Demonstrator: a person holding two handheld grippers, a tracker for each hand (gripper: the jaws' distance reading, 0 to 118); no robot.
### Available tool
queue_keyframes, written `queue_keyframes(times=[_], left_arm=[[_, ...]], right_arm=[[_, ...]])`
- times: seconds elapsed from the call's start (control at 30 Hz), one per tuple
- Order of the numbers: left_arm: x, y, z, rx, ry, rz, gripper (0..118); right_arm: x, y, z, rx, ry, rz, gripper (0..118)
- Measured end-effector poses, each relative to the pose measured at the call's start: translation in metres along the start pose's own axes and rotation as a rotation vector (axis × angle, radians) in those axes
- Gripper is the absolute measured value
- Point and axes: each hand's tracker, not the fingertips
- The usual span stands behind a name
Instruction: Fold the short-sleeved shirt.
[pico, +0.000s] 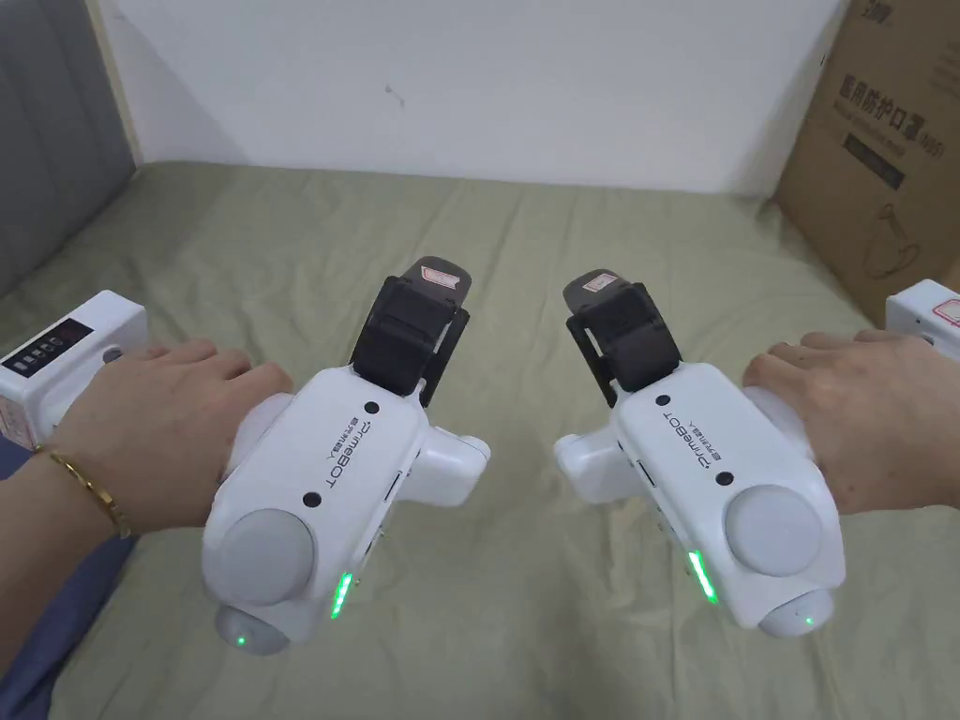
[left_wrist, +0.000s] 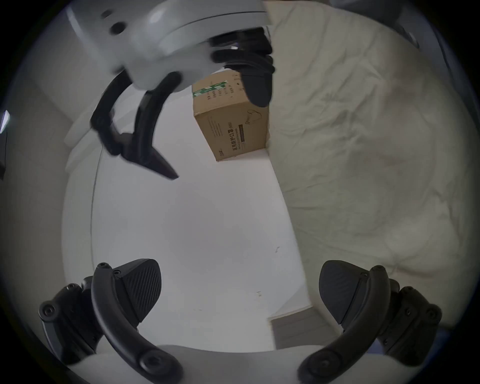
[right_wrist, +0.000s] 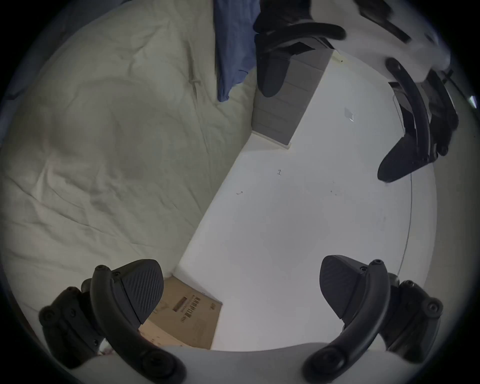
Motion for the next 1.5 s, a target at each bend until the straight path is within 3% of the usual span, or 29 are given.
queue_keyframes(times=[0.07, 0.13, 0.17, 0.23, 0.3, 0.37, 0.43, 0.5, 0.57, 0.7, 1.17, 1.23, 1.27, 1.3, 1.33, 1.37, 1.4, 1.43, 1.5], left_arm=[[-0.012, -0.01, -0.001, -0.032, 0.005, 0.213, 118], [-0.03, -0.024, -0.005, -0.104, 0.026, 0.514, 118], [-0.04, -0.034, -0.009, -0.155, 0.059, 0.694, 118], [-0.053, -0.053, -0.012, -0.232, 0.144, 0.995, 118], [-0.06, -0.069, -0.016, -0.341, 0.246, 1.315, 118], [-0.06, -0.081, -0.015, -0.412, 0.287, 1.569, 118], [-0.052, -0.089, -0.01, -0.399, 0.292, 1.731, 118], [-0.044, -0.082, -0.005, -0.415, 0.306, 1.767, 118], [-0.031, -0.075, -0.002, -0.432, 0.318, 1.733, 118], [-0.011, -0.065, 0.0, -0.439, 0.271, 1.732, 118], [0.008, -0.052, -0.001, -0.441, 0.222, 1.731, 118], [0.006, -0.051, -0.001, -0.443, 0.214, 1.727, 116], [0.006, -0.051, 0.0, -0.437, 0.208, 1.721, 111], [0.005, -0.05, 0.0, -0.427, 0.205, 1.716, 98], [0.004, -0.049, -0.001, -0.422, 0.203, 1.71, 68], [0.002, -0.048, -0.003, -0.43, 0.202, 1.7, 43], [0.002, -0.048, -0.003, -0.437, 0.198, 1.693, 23], [0.001, -0.048, -0.003, -0.437, 0.194, 1.691, 10], [0.0, -0.048, -0.002, -0.413, 0.174, 1.713, 2]], right_arm=[[0.013, -0.008, 0.0, -0.007, 0.036, -0.222, 118], [0.035, -0.017, -0.002, -0.043, 0.108, -0.563, 118], [0.046, -0.029, -0.003, -0.058, 0.132, -0.774, 118], [0.057, -0.045, -0.006, -0.091, 0.108, -1.132, 118], [0.06, -0.058, -0.006, -0.167, 0.024, -1.494, 118], [0.054, -0.066, -0.006, -0.237, -0.033, -1.764, 118], [0.045, -0.067, -0.003, -0.242, -0.064, -1.943, 118], [0.034, -0.062, 0.001, -0.258, -0.117, -2.015, 118], [0.023, -0.053, 0.001, -0.284, -0.155, -2.033, 118], [0.007, -0.042, 0.001, -0.285, -0.138, -2.061, 118], [-0.013, -0.023, -0.004, -0.307, -0.082, -2.037, 116], [-0.012, -0.023, -0.003, -0.297, -0.079, -2.04, 108], [-0.011, -0.023, -0.003, -0.29, -0.069, -2.041, 95], [-0.01, -0.024, -0.004, -0.291, -0.056, -2.04, 70], [-0.009, -0.024, -0.005, -0.298, -0.047, -2.041, 33], [-0.009, -0.025, -0.006, -0.303, -0.036, -2.047, 12], [-0.01, -0.026, -0.005, -0.304, -0.039, -2.061, 6], [-0.01, -0.026, -0.004, -0.295, -0.042, -2.078, 3], [-0.01, -0.028, -0.001, -0.301, -0.063, -2.089, 0]])
